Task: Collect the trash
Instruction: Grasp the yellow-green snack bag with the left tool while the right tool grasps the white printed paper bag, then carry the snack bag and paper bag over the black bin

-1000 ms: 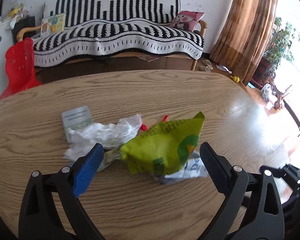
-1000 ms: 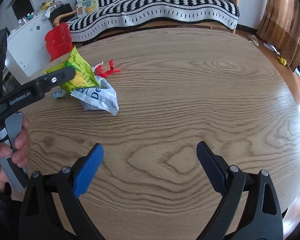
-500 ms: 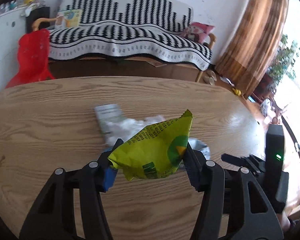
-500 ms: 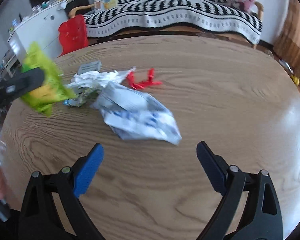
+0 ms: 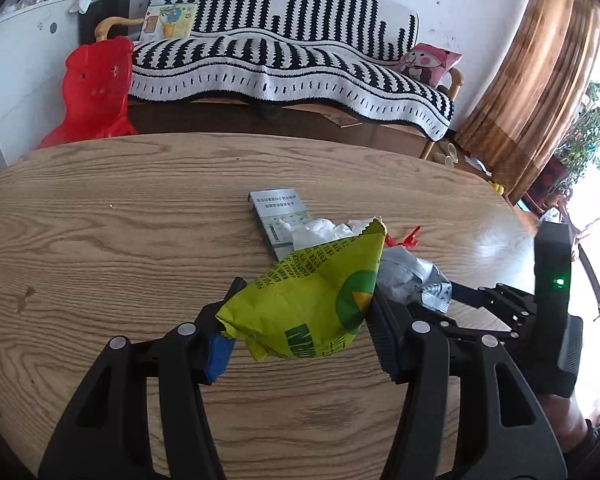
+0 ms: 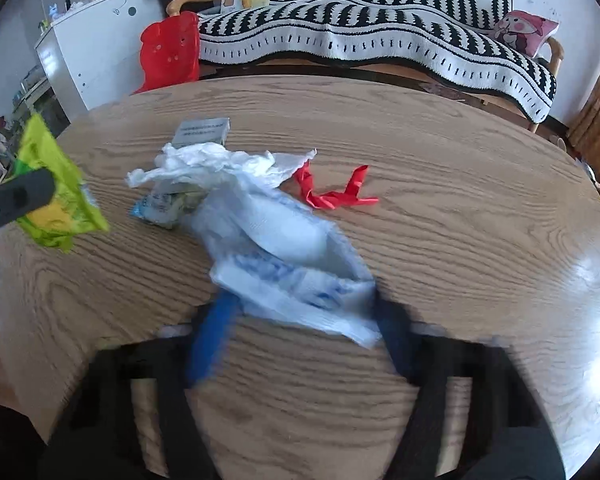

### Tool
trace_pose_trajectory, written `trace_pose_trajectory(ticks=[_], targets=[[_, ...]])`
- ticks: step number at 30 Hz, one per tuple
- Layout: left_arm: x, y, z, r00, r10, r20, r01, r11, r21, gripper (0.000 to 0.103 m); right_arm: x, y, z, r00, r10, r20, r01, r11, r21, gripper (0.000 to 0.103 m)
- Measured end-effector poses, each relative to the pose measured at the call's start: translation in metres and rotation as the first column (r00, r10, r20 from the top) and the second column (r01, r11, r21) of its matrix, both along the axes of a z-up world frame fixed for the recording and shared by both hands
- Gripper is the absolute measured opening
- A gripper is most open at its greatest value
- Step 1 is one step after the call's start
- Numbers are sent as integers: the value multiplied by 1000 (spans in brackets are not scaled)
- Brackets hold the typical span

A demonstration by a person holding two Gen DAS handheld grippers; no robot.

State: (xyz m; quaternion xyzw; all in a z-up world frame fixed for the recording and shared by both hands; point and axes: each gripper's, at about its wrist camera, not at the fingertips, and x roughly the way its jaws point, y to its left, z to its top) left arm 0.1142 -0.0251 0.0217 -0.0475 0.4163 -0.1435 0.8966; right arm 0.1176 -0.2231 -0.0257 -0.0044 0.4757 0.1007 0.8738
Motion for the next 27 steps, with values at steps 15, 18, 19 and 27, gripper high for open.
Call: trace_pose_trajectory(ticks=[15,18,19,27], targets=[[-48,-132,8,977,-214,22,214,977,13,57,-131,-164,31,952,-307,-2,307,952,-6,55],[-70,-185,6,951,-309,19,309,951,14,57,-174,-221,31,908,-418,-7,418,908,-7,55],[-75,-196,5,945,-328,19,327,945,14,57,-188,-237,30,893,-451,-7,451,893,-8,55],[-153,-336,-8,826,-563,23,563,826,-3,56,-321,-373,18,720,-694,-21,694,720,-12,55]])
